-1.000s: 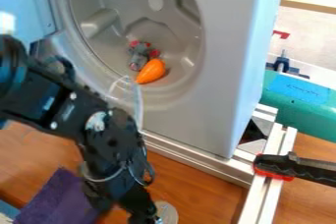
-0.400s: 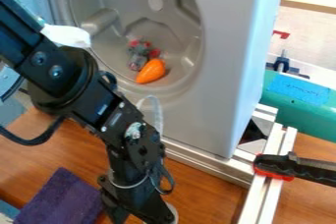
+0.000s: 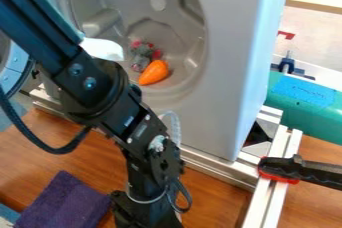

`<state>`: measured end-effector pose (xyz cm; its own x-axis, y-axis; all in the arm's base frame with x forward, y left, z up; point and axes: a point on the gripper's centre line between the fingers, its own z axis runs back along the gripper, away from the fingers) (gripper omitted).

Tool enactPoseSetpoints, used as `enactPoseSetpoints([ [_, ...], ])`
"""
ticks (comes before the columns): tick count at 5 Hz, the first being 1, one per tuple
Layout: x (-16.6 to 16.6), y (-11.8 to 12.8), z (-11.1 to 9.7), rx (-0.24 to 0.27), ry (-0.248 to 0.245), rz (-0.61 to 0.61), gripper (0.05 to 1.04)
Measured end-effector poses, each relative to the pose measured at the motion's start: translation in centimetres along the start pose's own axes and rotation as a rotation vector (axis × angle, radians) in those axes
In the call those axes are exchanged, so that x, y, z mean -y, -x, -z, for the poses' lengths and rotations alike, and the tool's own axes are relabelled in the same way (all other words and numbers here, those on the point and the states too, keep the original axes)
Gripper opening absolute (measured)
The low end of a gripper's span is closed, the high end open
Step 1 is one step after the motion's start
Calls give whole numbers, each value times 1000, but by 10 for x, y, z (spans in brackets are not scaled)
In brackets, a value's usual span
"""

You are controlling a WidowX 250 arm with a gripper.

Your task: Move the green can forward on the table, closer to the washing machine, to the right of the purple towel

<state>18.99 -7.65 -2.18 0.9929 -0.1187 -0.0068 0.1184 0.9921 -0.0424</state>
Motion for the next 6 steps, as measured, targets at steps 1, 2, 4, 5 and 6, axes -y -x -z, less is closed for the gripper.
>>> enactPoseSetpoints([
  [1, 0, -11, 12, -14, -24, 0, 1001],
  [2, -1, -24, 15, -18, -97, -3, 1001],
  [4, -3, -49, 5, 24, -100, -16, 1001],
  [5, -15, -58, 1, 31, -92, -42, 1001],
  [6, -22, -72, -6, 55, -78, -45, 1001],
])
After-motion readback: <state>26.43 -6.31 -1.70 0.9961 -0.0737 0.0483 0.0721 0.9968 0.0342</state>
